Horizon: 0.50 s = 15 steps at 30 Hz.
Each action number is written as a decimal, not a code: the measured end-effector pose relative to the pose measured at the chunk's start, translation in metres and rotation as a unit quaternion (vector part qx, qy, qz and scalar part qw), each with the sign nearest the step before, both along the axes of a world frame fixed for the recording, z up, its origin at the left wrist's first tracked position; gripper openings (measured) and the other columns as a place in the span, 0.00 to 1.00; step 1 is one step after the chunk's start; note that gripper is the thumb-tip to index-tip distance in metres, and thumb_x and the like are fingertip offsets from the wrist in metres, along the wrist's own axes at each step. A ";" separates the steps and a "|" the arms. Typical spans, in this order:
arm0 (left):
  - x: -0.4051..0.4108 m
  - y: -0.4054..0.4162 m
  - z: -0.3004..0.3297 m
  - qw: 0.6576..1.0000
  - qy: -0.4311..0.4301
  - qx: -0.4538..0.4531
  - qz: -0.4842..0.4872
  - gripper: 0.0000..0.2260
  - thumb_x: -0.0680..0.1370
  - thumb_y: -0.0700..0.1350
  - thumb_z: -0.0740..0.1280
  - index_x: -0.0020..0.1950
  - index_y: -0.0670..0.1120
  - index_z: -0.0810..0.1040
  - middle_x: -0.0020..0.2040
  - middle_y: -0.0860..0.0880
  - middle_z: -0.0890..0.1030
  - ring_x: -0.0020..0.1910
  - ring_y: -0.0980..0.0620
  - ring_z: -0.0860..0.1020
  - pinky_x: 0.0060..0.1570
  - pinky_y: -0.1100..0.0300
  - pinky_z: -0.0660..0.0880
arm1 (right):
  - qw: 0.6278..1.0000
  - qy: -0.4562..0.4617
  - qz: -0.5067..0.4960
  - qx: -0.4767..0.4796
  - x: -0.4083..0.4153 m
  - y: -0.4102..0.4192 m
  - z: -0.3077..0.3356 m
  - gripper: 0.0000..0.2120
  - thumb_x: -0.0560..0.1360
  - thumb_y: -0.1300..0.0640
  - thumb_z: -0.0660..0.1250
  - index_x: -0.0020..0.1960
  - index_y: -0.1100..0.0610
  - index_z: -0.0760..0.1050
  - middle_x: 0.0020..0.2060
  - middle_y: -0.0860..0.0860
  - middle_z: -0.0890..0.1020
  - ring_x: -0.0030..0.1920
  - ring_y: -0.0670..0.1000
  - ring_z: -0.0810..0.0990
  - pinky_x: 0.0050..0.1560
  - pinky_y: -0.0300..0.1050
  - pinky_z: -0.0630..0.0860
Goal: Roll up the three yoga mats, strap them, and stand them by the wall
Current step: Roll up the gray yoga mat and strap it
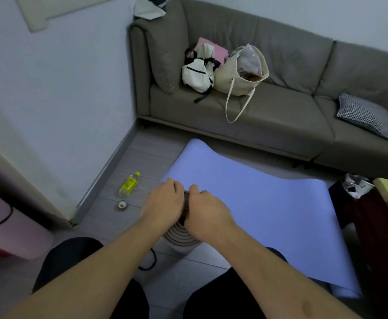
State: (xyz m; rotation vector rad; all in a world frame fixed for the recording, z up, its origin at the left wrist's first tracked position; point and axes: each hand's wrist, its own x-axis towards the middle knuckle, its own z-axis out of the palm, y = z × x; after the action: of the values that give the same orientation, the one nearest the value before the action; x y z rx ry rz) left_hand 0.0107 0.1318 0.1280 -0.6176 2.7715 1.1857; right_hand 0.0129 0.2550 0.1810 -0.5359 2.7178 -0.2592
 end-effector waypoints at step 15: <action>-0.020 0.024 -0.032 0.993 0.036 -0.107 0.012 0.12 0.87 0.50 0.51 0.52 0.46 0.70 0.47 0.50 0.71 0.48 0.45 0.75 0.43 0.52 0.68 | 0.970 0.151 -0.190 -0.027 -0.036 0.003 -0.070 0.14 0.86 0.47 0.45 0.49 0.53 0.63 0.41 0.50 0.77 0.42 0.59 0.81 0.38 0.51 0.70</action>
State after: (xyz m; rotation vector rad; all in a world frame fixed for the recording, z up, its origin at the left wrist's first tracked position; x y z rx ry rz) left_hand -0.0093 0.1560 0.0964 -0.6368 2.9869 0.9385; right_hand -0.0233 0.2583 0.1113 -0.0618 3.1066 -0.3777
